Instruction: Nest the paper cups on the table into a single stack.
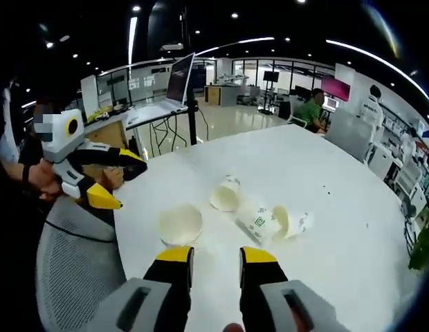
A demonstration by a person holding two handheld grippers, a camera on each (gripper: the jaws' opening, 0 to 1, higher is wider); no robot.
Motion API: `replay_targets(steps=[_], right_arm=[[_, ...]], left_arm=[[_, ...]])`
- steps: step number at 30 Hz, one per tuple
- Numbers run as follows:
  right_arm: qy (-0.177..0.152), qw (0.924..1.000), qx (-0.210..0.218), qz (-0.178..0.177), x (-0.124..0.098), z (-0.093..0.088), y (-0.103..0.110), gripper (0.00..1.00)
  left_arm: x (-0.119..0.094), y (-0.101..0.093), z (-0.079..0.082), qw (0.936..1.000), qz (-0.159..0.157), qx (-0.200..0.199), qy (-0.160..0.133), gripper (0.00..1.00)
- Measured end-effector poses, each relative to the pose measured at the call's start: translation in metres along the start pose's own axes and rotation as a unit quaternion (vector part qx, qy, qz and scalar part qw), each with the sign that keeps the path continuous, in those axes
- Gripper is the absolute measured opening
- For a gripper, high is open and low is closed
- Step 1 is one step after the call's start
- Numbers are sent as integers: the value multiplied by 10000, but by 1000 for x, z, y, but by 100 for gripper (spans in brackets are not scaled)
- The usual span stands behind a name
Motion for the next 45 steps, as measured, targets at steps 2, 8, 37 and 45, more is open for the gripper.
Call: replay_targets(steps=[2,8,37,45], right_arm=[[37,10000,42,-69,6,2,-9,24],[164,9995,81,-263,27,13,-29,24],[949,9857,-978,-988,123,20,-89,22],[1157,9773,-1434,-1045,145,14,-95,22]], left_arm=[[-2,0,-3,10000,27,-36,24,60],[-3,0,-8,9998,93,-159,30,59],[4,-8,-9,9995,126,-253,136,60],[4,-9,-11,9994,108,-269,173,60]])
Point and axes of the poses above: the point that each gripper's makers call its tool centre point, and the gripper's own axes: x roughly forward along the fingers, y roughly to its left, z roughly out of its top, the point moved 5 cm from there along -x, roughly backward along the fingers, and after that the axes turned 8 degrees about -z, right-handed, at the moved point
